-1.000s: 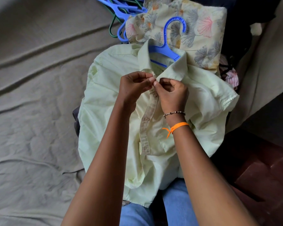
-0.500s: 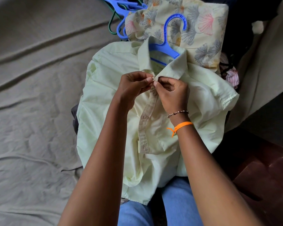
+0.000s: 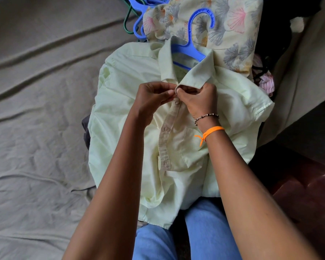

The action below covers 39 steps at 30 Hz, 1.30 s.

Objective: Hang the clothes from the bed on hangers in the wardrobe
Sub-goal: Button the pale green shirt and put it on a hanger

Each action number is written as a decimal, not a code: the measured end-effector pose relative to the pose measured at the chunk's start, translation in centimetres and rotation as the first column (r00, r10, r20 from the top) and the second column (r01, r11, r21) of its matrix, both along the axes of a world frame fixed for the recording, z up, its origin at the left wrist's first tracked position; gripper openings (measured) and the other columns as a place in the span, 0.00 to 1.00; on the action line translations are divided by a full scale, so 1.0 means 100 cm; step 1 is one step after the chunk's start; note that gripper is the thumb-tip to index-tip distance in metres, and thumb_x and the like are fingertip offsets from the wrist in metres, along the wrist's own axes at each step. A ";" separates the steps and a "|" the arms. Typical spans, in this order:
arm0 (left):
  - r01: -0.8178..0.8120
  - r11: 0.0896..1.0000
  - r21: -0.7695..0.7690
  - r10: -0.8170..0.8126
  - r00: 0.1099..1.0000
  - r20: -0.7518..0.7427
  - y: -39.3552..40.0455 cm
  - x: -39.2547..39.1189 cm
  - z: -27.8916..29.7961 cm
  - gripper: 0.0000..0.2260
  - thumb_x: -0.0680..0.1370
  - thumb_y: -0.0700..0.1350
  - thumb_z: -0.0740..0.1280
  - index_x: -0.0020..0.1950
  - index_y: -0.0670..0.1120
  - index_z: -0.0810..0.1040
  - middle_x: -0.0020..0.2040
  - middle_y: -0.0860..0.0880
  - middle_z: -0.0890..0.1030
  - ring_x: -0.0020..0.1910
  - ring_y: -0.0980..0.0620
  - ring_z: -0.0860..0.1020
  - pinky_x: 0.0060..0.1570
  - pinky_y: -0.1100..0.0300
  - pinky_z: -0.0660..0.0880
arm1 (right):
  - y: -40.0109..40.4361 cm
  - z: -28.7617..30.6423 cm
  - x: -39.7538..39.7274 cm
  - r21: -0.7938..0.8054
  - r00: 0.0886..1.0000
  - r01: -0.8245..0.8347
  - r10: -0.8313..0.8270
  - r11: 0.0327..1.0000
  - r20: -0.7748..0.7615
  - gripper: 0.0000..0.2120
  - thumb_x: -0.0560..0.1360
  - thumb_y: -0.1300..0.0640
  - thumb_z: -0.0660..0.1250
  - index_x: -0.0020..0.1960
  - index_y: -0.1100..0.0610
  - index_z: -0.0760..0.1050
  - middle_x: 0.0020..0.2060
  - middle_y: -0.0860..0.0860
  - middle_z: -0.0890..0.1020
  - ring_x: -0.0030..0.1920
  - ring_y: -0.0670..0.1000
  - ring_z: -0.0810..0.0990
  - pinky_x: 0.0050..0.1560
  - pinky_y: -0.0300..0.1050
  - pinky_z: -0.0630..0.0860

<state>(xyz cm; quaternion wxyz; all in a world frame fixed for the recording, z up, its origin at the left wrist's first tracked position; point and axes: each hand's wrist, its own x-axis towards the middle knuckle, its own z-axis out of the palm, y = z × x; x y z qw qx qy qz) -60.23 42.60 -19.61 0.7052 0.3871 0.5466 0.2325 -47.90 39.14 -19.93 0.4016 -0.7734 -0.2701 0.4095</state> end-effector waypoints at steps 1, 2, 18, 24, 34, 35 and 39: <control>0.031 0.999 0.028 -0.030 0.999 -0.012 -0.002 -0.001 0.000 0.09 0.73 0.31 0.68 0.53 0.32 0.80 0.47 0.37 0.83 0.48 0.47 0.82 0.54 0.58 0.78 | -0.001 -0.001 0.000 -0.012 1.000 -0.007 0.007 1.000 0.009 0.08 0.64 0.60 0.75 0.39 0.65 0.82 0.35 0.56 0.84 0.36 0.50 0.83 0.42 0.50 0.82; 0.047 0.996 0.072 -0.044 0.998 -0.035 -0.003 -0.001 0.000 0.11 0.72 0.31 0.70 0.53 0.32 0.80 0.49 0.36 0.82 0.50 0.45 0.81 0.57 0.54 0.77 | -0.001 -0.002 0.000 -0.022 1.000 -0.014 0.015 1.000 0.005 0.11 0.63 0.57 0.75 0.40 0.64 0.82 0.35 0.56 0.84 0.37 0.51 0.84 0.42 0.52 0.82; 0.328 0.919 0.217 -0.207 0.872 -0.444 0.006 -0.002 -0.002 0.06 0.72 0.38 0.72 0.41 0.48 0.78 0.33 0.58 0.76 0.27 0.66 0.72 0.36 0.71 0.67 | -0.014 -0.005 0.023 -0.067 0.952 -0.288 0.294 0.955 0.092 0.08 0.72 0.61 0.68 0.46 0.66 0.78 0.40 0.57 0.82 0.41 0.52 0.78 0.44 0.41 0.75; 0.058 0.988 0.141 0.008 0.902 -0.431 -0.014 0.010 -0.009 0.07 0.72 0.40 0.73 0.37 0.49 0.78 0.36 0.55 0.78 0.32 0.58 0.74 0.43 0.62 0.71 | 0.037 0.021 0.031 0.161 0.806 -0.178 0.049 0.971 0.590 0.14 0.71 0.68 0.56 0.53 0.64 0.75 0.50 0.59 0.79 0.51 0.59 0.75 0.53 0.44 0.66; 0.109 0.977 0.184 -0.020 0.903 -0.428 -0.037 -0.003 0.040 0.05 0.72 0.39 0.73 0.39 0.47 0.80 0.36 0.55 0.79 0.34 0.56 0.76 0.34 0.74 0.68 | 0.073 0.059 0.041 -0.355 0.500 -0.579 0.664 0.734 0.556 0.06 0.77 0.51 0.63 0.43 0.53 0.72 0.49 0.58 0.79 0.62 0.59 0.66 0.57 0.49 0.61; 0.111 0.974 0.197 -0.019 0.907 -0.421 -0.041 -0.006 0.049 0.04 0.72 0.39 0.73 0.39 0.47 0.80 0.36 0.55 0.80 0.33 0.58 0.76 0.33 0.74 0.68 | 0.066 0.073 0.041 -0.322 0.499 -0.593 0.651 0.738 0.572 0.08 0.77 0.52 0.62 0.41 0.52 0.69 0.48 0.57 0.80 0.61 0.59 0.68 0.56 0.49 0.61; 0.087 0.951 0.296 0.038 0.919 -0.394 -0.060 -0.011 0.090 0.08 0.70 0.39 0.74 0.35 0.49 0.80 0.37 0.51 0.83 0.37 0.55 0.80 0.38 0.66 0.73 | 0.036 0.136 0.037 -0.103 0.604 -0.526 0.455 0.845 0.654 0.16 0.78 0.54 0.61 0.33 0.52 0.61 0.36 0.54 0.80 0.50 0.60 0.79 0.55 0.50 0.63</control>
